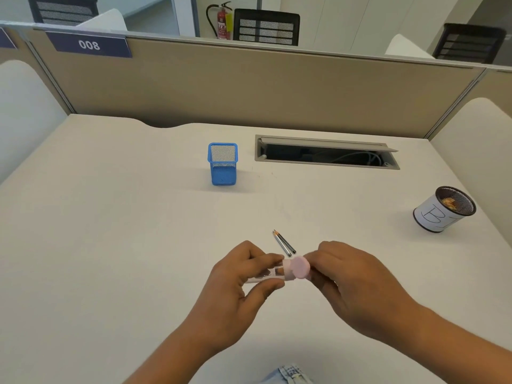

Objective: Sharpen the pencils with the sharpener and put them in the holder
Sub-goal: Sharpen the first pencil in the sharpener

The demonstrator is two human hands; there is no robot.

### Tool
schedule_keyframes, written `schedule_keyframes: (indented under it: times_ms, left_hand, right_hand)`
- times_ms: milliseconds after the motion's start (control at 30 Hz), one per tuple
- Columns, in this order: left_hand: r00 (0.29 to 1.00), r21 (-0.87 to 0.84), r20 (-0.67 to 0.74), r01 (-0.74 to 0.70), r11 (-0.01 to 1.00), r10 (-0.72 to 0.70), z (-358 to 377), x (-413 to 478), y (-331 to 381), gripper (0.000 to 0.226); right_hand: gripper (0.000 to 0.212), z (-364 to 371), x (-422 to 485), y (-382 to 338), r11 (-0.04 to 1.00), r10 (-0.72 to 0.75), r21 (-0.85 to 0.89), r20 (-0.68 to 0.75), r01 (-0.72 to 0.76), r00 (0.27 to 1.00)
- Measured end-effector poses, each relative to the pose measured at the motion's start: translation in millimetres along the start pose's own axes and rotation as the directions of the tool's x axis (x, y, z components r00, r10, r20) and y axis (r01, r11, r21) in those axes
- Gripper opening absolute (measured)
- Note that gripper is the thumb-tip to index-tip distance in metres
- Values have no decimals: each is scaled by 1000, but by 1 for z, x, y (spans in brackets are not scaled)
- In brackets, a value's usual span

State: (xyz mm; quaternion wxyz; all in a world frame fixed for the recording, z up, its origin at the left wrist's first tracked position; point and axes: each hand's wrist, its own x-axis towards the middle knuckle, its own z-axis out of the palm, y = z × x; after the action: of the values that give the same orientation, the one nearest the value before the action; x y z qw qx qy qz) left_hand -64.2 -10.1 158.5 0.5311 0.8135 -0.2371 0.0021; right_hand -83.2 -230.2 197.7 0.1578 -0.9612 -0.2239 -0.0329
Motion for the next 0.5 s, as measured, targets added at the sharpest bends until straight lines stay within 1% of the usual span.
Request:
schedule_keyframes:
  times_ms: [67,100,133,167,200,233,267,300,333,367,400,433,500]
  left_hand:
    - [1000,-24,-6,0,1000,0,1,-1,3,26]
    - [1000,-30,-21,-8,1000,7,2,-1,3,27]
    - [999,-29,-42,-22,999,21,3,-1,2,28]
    - [997,-26,-59,-43,999,42,4,-1,0,28]
    - [995,-20,-69,-70,997,69,5,-2,-1,28]
    - [993,-9,-69,-99,995,98,6,-3,-3,29]
    - [990,6,-60,-124,992,124,8,-3,-4,30]
    - [989,20,-49,-141,990,142,9,-4,-6,30]
    - [988,28,-43,-148,989,149,10,-5,-6,30]
    - [988,24,-44,-144,989,145,11,-4,-7,30]
    - [991,6,-49,-126,992,126,10,-4,-7,29]
    - [994,-20,-53,-95,995,94,9,-3,-6,28]
    - [999,-68,-50,-14,998,11,7,-1,-5,26]
  right_hand:
    - [29,3,-2,1,998,-54,-47,-50,51,997]
    - [29,3,-2,-1,999,-51,-19,-52,50,997]
    - [29,1,-1,-6,999,-9,47,-43,11,999]
    - [30,0,1,-10,984,81,161,-20,-77,996]
    - [32,1,3,-13,931,198,304,51,-204,979]
    - [35,0,5,-15,814,323,454,166,-363,932]
    - [39,-2,7,-15,634,422,558,332,-536,844]
    - [44,-4,8,-15,458,449,605,475,-651,757]
    - [48,-6,9,-14,353,434,627,547,-694,716]
    - [48,-8,9,-13,325,414,636,570,-700,710]
    - [46,-10,9,-14,371,400,628,556,-684,728]
    - [42,-10,9,-14,472,388,607,508,-640,769]
    - [34,-10,6,-12,717,324,519,343,-466,882]
